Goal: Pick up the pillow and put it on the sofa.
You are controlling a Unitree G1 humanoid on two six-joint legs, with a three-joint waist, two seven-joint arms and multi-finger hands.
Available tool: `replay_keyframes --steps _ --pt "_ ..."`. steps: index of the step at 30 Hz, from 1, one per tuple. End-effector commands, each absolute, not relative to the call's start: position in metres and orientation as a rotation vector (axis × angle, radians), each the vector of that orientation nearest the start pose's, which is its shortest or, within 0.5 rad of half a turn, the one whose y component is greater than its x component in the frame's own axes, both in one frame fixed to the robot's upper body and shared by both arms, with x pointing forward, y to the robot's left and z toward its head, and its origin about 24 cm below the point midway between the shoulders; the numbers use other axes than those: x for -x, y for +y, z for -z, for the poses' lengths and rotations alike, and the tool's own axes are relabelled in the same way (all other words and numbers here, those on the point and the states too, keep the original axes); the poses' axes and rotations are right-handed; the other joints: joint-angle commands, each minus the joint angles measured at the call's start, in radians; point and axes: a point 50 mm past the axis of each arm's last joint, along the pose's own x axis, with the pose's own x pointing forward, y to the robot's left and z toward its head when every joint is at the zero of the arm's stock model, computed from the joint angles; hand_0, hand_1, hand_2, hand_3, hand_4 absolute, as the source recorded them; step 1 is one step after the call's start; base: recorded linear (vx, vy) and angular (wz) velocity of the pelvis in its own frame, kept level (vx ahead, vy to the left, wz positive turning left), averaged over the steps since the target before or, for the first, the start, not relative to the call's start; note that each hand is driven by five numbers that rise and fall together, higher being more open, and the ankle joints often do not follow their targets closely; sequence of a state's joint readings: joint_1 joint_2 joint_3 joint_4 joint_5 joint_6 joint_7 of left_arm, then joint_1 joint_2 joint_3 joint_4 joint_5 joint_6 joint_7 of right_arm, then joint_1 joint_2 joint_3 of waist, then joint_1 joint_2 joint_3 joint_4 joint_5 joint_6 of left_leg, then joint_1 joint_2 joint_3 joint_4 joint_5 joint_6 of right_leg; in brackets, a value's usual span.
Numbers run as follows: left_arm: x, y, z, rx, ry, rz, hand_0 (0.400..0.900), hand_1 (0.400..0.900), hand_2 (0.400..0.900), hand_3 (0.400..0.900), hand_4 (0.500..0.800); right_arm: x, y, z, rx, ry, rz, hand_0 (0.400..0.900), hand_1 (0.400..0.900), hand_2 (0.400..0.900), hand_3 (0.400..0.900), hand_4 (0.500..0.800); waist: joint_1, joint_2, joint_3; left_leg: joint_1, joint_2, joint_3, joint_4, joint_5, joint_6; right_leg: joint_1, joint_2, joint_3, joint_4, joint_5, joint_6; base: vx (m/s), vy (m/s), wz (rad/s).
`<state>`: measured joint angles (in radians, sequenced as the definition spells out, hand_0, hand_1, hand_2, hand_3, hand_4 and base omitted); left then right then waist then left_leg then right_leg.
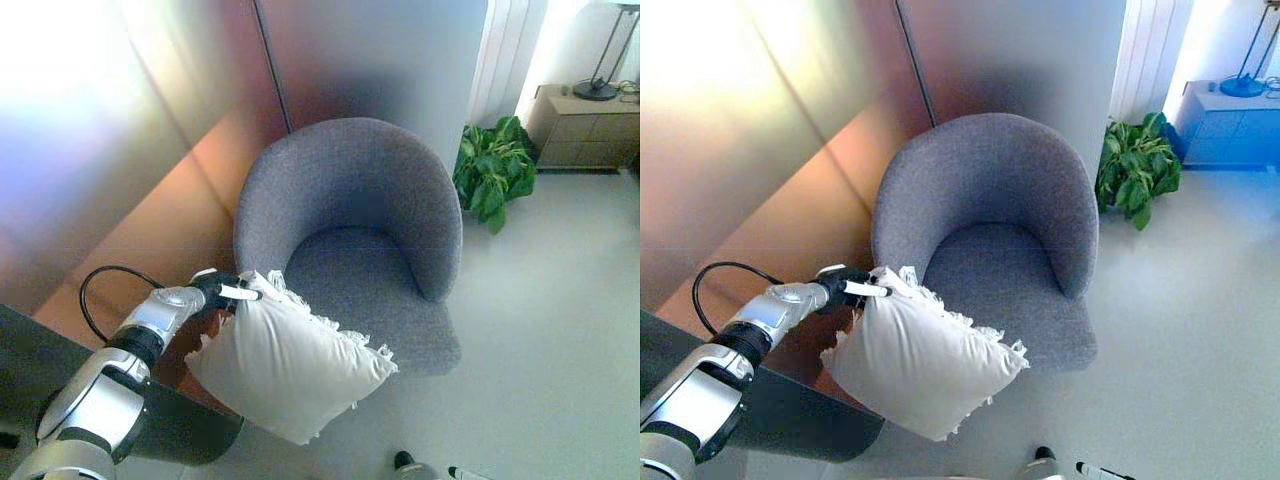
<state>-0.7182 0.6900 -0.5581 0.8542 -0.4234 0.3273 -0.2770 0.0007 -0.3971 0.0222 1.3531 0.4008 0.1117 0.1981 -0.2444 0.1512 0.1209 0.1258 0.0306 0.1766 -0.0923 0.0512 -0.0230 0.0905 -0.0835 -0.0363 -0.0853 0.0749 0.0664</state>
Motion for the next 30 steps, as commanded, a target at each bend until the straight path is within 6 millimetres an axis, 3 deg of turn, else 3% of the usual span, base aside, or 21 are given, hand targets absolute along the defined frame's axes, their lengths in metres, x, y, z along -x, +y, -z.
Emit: replay_keyframes --steps 1,11,21,22,30 --pt "-0.390 0.271 -0.183 -0.519 0.258 0.087 0.400 0.400 0.400 0.400 0.500 -0.029 -0.299 0.150 -0.188 1.407 0.433 0.900 0.900 0.900 0.900 0.800 -0.012 0.017 -0.119 0.050 -0.080 0.031 0.036 -0.119 -0.013 -0.014 0.020 0.016 0.041 -0.047 0.068 0.04 -0.065 -0.15" --pt "-0.399 0.264 -0.220 -0.519 0.158 0.041 0.400 0.400 0.400 0.400 0.500 -0.003 -0.292 0.154 -0.269 1.434 0.520 0.900 0.900 0.900 0.900 0.800 -0.069 0.026 -0.121 0.052 -0.074 0.076 0.027 -0.117 -0.011 -0.033 0.032 0.058 0.026 -0.027 0.082 0.02 -0.084 -0.23" --pt "-0.397 0.284 -0.244 -0.465 0.110 -0.105 0.400 0.400 0.400 0.400 0.500 0.015 -0.283 0.157 -0.309 1.431 0.529 0.900 0.900 0.900 0.900 0.800 -0.125 0.022 -0.121 0.051 -0.053 0.122 0.045 -0.122 -0.012 -0.050 0.062 0.120 0.020 -0.019 0.080 0.03 -0.082 -0.21" --pt "-0.397 0.286 -0.244 -0.461 0.108 -0.117 0.900 0.900 0.900 0.900 0.800 0.016 -0.283 0.157 -0.307 1.434 0.524 0.900 0.900 0.900 0.900 0.800 -0.128 0.022 -0.122 0.051 -0.052 0.125 0.047 -0.123 -0.012 -0.051 0.064 0.124 0.020 -0.019 0.080 0.06 -0.092 -0.24" --pt "-0.395 0.287 -0.236 -0.447 0.111 -0.114 0.900 0.900 0.900 0.900 0.800 0.019 -0.281 0.157 -0.298 1.453 0.502 0.900 0.900 0.900 0.900 0.800 -0.124 0.026 -0.128 0.055 -0.046 0.124 0.054 -0.128 -0.011 -0.040 0.068 0.125 0.020 -0.030 0.075 0.03 -0.039 -0.02"
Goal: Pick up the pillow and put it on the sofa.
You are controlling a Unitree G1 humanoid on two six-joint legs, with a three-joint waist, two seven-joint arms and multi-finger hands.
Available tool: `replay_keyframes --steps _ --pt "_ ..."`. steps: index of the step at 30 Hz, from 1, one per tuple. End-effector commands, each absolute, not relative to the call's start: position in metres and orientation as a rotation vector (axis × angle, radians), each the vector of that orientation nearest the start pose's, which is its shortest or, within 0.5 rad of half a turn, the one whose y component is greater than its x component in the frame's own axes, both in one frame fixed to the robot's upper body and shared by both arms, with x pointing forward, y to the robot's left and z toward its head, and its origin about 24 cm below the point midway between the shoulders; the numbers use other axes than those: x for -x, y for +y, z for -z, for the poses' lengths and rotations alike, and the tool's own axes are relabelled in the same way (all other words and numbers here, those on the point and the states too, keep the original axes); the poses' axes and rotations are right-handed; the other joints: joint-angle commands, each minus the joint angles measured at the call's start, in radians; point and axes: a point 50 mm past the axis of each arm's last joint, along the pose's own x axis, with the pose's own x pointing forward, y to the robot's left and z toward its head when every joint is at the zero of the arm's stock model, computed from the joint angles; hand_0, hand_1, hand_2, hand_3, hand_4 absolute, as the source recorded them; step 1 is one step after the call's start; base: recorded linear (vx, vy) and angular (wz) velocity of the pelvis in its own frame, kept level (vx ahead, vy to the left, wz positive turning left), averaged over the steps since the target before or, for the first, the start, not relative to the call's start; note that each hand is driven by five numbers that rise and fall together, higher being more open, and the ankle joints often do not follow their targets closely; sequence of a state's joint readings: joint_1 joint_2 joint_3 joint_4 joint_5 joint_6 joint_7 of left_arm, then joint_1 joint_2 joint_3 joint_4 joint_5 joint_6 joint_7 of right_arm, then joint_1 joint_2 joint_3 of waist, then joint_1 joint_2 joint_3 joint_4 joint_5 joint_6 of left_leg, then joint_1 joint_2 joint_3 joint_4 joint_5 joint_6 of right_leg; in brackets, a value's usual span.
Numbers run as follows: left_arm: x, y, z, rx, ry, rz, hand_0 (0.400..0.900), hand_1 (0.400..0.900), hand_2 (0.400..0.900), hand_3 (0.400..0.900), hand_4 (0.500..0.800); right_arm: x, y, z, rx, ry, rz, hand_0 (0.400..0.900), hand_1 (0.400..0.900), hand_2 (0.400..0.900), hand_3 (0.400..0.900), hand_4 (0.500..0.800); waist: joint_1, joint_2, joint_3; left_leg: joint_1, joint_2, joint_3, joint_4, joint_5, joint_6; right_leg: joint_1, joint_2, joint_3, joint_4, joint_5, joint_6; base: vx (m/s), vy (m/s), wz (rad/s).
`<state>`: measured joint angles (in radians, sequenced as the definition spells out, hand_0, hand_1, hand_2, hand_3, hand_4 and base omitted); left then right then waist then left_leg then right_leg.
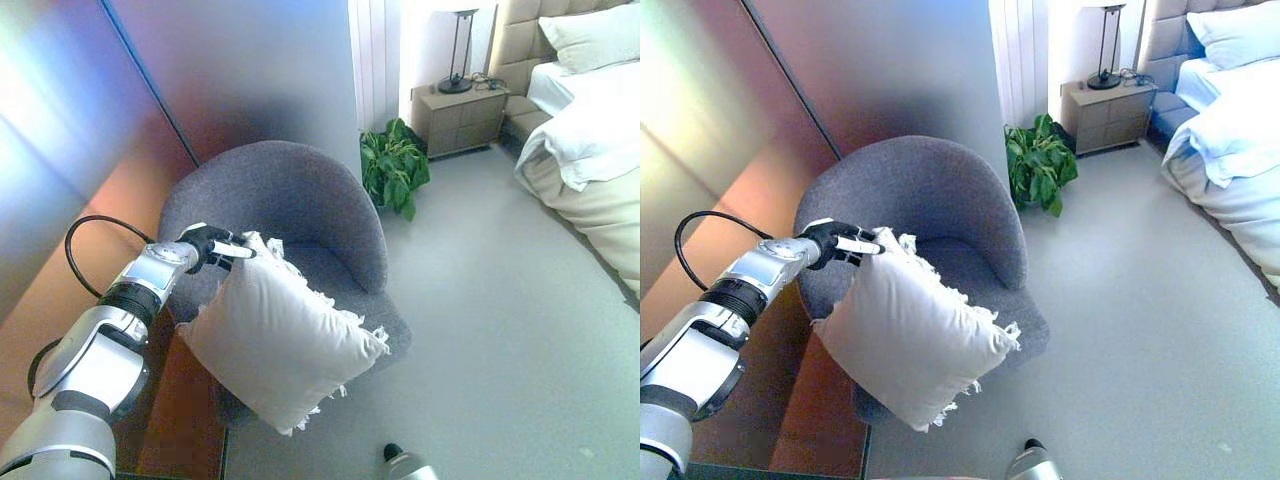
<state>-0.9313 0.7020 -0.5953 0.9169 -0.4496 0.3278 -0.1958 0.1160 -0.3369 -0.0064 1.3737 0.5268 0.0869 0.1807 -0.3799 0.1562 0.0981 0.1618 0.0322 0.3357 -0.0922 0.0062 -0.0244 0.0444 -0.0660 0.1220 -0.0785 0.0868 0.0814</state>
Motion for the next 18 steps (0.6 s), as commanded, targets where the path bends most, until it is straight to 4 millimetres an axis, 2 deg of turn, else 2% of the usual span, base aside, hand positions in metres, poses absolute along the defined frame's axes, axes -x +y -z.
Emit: replay_keyframes --steps 1,15,18 --pt "-0.395 0.287 -0.235 -0.448 0.112 -0.112 0.900 0.900 0.900 0.900 0.800 0.019 -0.280 0.158 -0.297 1.453 0.495 0.900 0.900 0.900 0.900 0.800 0.016 0.021 -0.105 0.017 -0.048 -0.037 0.054 -0.083 -0.010 0.007 0.050 -0.038 0.013 -0.042 0.060 0.00 -0.017 0.04" --pt "-0.388 0.301 -0.231 -0.397 0.131 -0.120 0.900 0.900 0.900 0.900 0.800 0.010 -0.273 0.160 -0.276 1.448 0.452 0.900 0.900 0.900 0.900 0.800 0.047 0.015 -0.103 0.010 -0.051 -0.060 0.047 -0.078 -0.010 0.013 0.042 -0.082 0.011 -0.049 0.058 -0.01 -0.001 0.02" --pt "-0.388 0.297 -0.226 -0.352 0.121 -0.074 0.900 0.900 0.900 0.900 0.800 0.008 -0.272 0.161 -0.271 1.446 0.441 0.900 0.900 0.900 0.900 0.800 0.058 0.010 -0.102 0.009 -0.052 -0.070 0.044 -0.077 -0.009 0.016 0.041 -0.092 0.011 -0.051 0.057 -0.01 0.008 0.01"
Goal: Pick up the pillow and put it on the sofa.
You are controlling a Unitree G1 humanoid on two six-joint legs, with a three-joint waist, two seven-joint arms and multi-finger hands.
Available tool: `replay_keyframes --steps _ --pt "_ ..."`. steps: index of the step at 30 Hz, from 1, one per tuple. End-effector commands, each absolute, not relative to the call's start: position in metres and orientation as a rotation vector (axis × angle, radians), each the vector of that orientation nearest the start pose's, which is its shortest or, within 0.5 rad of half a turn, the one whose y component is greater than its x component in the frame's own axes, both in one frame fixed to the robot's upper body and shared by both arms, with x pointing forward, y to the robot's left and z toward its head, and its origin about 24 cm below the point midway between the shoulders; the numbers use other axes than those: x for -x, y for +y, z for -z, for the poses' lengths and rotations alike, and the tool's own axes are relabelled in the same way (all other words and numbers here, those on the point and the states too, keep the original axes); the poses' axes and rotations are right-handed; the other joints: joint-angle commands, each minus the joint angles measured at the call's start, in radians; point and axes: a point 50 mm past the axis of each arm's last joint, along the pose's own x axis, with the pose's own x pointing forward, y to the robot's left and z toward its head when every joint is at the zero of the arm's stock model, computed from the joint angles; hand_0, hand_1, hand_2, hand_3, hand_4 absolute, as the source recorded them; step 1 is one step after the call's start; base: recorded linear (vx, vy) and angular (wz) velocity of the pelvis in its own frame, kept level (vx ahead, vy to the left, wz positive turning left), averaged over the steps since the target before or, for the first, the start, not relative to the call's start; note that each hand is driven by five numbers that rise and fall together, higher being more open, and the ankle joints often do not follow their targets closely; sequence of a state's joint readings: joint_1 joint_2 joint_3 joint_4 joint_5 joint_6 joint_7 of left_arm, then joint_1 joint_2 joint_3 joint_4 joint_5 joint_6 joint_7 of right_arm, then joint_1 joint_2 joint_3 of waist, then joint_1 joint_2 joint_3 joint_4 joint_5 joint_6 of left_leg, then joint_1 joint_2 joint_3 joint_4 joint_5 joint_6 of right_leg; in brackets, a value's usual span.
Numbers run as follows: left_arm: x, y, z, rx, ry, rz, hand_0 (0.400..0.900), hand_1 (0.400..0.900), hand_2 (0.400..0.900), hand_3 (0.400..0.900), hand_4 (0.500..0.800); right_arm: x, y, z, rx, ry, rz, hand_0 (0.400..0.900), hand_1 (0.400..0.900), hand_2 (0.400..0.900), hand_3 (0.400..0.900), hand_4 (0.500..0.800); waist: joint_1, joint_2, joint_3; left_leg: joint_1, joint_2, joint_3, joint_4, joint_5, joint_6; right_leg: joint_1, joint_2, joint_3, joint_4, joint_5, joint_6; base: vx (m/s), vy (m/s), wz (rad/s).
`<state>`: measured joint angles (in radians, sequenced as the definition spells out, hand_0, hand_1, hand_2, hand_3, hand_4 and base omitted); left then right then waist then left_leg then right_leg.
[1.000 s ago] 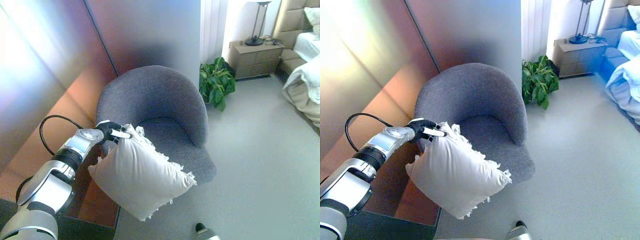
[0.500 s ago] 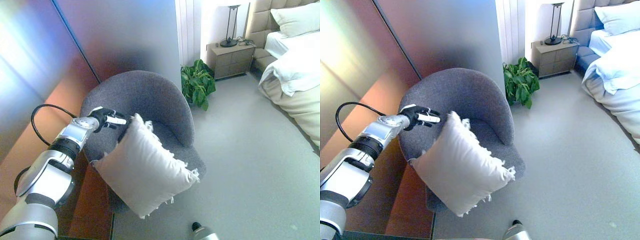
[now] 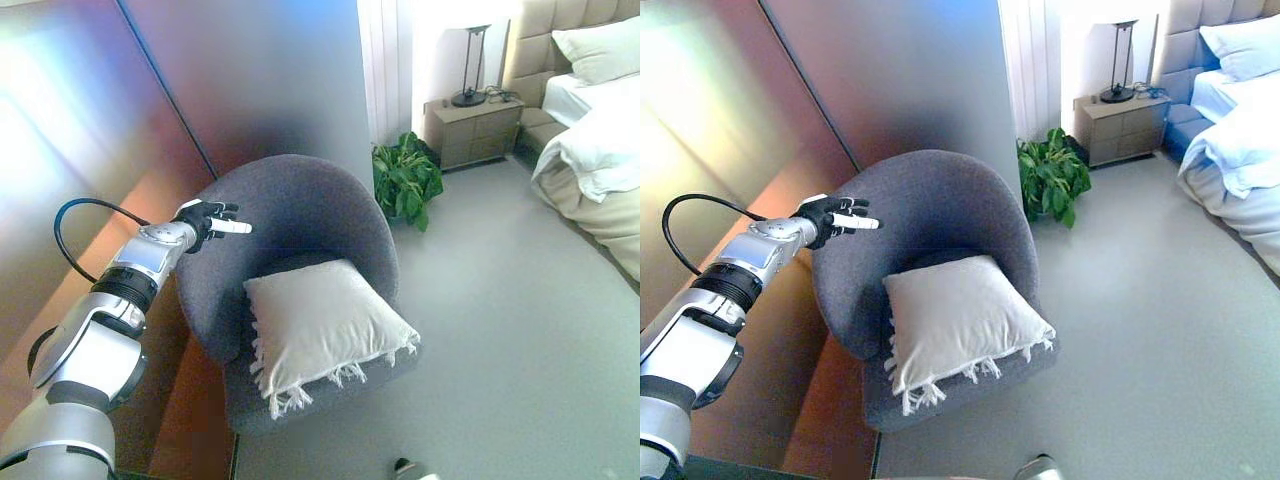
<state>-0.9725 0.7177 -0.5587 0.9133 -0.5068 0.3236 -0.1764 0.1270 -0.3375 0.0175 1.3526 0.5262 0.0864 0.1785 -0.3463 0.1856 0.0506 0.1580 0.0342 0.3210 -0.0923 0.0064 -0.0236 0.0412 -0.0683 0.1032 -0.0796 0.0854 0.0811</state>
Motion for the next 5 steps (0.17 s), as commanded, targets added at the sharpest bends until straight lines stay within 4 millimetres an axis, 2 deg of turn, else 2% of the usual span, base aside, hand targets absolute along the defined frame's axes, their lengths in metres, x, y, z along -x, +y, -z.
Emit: replay_keyframes --steps 1,5 --pt "-0.388 0.294 -0.224 -0.341 0.117 -0.057 0.900 0.900 0.900 0.900 0.800 0.007 -0.271 0.161 -0.269 1.446 0.435 0.900 0.900 0.900 0.900 0.800 0.029 -0.021 -0.055 0.014 -0.054 -0.059 0.043 -0.078 -0.009 0.020 0.043 -0.077 0.013 -0.051 0.056 0.00 0.000 0.00" --pt "-0.388 0.282 -0.210 -0.303 0.118 0.027 0.900 0.900 0.900 0.900 0.800 0.003 -0.268 0.162 -0.259 1.442 0.421 0.900 0.900 0.900 0.900 0.800 0.048 -0.035 -0.056 0.013 -0.052 -0.076 0.041 -0.076 -0.009 0.027 0.042 -0.093 0.015 -0.056 0.053 -0.03 0.016 0.05"
